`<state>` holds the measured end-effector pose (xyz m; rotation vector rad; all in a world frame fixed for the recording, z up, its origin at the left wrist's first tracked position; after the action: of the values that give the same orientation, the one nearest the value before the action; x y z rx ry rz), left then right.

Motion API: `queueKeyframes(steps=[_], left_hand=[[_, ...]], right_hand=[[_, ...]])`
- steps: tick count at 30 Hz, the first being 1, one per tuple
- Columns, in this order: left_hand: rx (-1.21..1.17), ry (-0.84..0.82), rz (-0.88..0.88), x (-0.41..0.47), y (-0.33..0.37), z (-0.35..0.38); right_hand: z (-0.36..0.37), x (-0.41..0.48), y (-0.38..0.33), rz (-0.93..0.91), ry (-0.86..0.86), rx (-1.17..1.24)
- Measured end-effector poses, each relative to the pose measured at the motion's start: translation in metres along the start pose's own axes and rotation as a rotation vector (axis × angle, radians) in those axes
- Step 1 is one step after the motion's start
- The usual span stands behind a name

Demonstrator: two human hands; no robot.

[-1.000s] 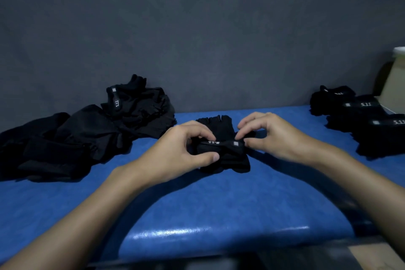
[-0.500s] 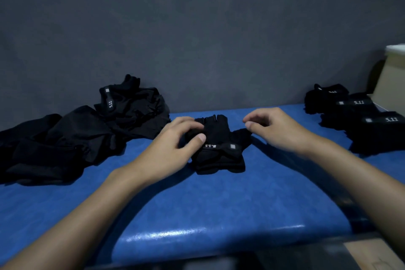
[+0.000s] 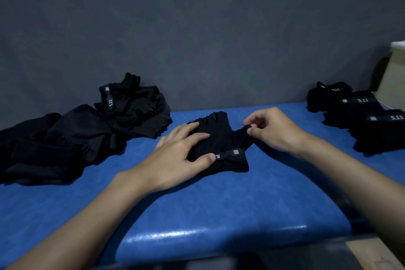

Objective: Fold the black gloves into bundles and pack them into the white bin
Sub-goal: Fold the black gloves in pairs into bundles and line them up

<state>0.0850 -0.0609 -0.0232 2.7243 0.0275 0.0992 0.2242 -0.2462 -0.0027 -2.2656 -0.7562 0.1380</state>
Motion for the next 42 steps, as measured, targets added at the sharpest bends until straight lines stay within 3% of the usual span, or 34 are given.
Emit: queueKeyframes(steps=[5,8,12,25,31,37,42], left_hand=[[0.022,-0.015,0.004,0.001,-0.001,0.000],[0.025,-0.012,0.002,0.001,0.000,0.000],[0.030,-0.001,0.007,0.001,0.001,-0.001],[0.056,-0.024,-0.001,0.000,0.001,0.000],[0.028,0.003,0.005,0.002,0.001,-0.001],[-0.179,0.116,0.070,0.011,0.001,-0.011],[0.031,0.030,0.132,0.015,-0.001,-0.003]], right_hand=[[0.001,0.002,0.000,-0.008,-0.003,-0.020],[0.002,0.001,-0.014,-0.139,0.029,0.068],[0.016,-0.002,-0.028,-0.207,-0.093,0.099],[0.028,0.006,-0.012,-0.074,-0.133,-0.046],[0.017,0.001,-0.020,-0.235,0.019,-0.025],[0.030,-0.006,-0.022,-0.271,-0.073,-0.137],[0.035,-0.009,-0.020,-0.248,-0.192,-0.294]])
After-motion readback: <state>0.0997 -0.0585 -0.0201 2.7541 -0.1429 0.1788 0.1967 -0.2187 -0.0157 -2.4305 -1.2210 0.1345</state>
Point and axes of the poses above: each hand's wrist, its own x-axis towards the middle knuckle, its own z-axis out of the palm, y = z × x, the point moved 5 cm from there along x, towards the middle knuckle, and after that the axes turned 4 degrees about -y, right-handed, at the moved point
